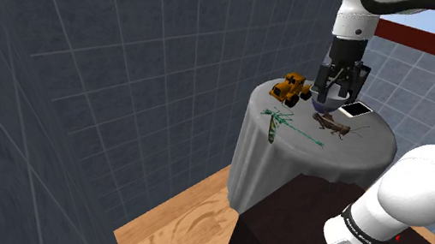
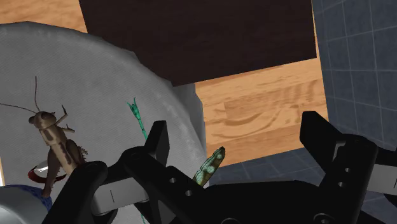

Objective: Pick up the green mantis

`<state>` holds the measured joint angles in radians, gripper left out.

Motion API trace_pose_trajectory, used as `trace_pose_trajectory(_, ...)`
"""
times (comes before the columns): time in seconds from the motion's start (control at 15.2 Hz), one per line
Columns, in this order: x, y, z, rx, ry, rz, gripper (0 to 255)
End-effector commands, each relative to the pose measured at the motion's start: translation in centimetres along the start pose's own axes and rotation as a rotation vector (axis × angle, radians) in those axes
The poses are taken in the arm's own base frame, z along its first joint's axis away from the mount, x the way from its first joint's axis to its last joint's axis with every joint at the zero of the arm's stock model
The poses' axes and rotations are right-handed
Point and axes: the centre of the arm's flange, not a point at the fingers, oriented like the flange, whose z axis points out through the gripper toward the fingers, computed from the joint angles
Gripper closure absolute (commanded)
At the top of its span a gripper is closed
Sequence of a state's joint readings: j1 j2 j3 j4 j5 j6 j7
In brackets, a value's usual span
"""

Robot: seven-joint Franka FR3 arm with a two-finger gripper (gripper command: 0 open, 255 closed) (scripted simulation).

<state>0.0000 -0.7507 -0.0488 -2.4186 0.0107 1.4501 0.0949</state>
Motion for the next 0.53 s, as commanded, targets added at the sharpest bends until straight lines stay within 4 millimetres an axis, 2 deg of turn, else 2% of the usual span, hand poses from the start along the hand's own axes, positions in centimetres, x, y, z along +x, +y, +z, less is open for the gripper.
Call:
trace_pose_trajectory(0.0, 0.0, 0.0, 0.0, 0.000, 0.000, 0.000, 0)
trace_pose_trajectory(0.46, 2.9, 4.5, 7.0, 0.007, 0.093, -0.084, 0)
